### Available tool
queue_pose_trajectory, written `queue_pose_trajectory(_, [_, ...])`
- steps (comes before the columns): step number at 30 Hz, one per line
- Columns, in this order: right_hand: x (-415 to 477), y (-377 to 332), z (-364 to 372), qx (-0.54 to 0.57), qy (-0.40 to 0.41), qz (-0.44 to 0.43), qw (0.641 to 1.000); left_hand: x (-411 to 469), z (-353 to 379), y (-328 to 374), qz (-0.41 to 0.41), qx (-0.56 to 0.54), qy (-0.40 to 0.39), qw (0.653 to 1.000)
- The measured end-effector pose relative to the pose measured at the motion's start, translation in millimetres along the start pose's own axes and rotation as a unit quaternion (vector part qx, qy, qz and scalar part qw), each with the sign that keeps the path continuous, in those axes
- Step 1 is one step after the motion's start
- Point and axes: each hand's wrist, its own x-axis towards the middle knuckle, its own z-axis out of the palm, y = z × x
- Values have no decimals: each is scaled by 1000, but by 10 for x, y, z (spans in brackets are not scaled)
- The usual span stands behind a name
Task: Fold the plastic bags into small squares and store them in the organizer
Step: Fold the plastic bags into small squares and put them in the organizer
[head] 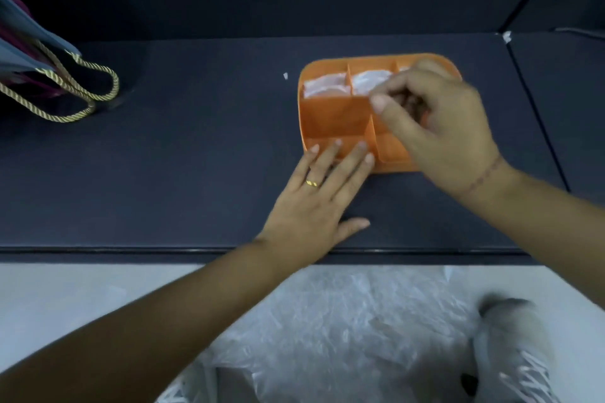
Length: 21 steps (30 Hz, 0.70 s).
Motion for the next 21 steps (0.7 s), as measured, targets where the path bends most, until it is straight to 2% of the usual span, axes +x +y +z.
queue_pose_trajectory(2, [-488, -66, -108, 20, 2, -4, 1000, 67, 36, -46, -4, -1, -2, 1000])
queue_pose_trajectory(4, [-976, -113, -136, 24, -39, -6, 999, 149, 62, -124, -4, -8, -5, 1000])
queue_pose_trajectory(7, [-1667, 51, 38, -28, -197, -12, 980, 273, 87, -258, -8, -12, -20, 1000])
queue_pose_trajectory(10, [-2127, 430, 278, -159, -356, 19, 921, 381, 107, -358, -29, -18, -44, 998])
queue_pose_trajectory(12, [-2213, 623, 366, -246, -416, 83, 872, 449, 116, -412, -40, -27, -63, 997])
queue_pose_trajectory(14, [-2218, 702, 406, -280, -447, 116, 842, 524, 121, -476, -44, -38, -75, 996])
queue_pose_trajectory(15, [-2202, 708, 435, -264, -450, 129, 843, 561, 128, -510, -46, -42, -79, 995])
queue_pose_trajectory(18, [-2106, 736, 531, -218, -431, 182, 857, 671, 170, -617, -50, -50, -87, 994])
queue_pose_trajectory(21, [-2046, 735, 533, -189, -384, 179, 886, 808, 201, -735, -48, -69, -90, 992])
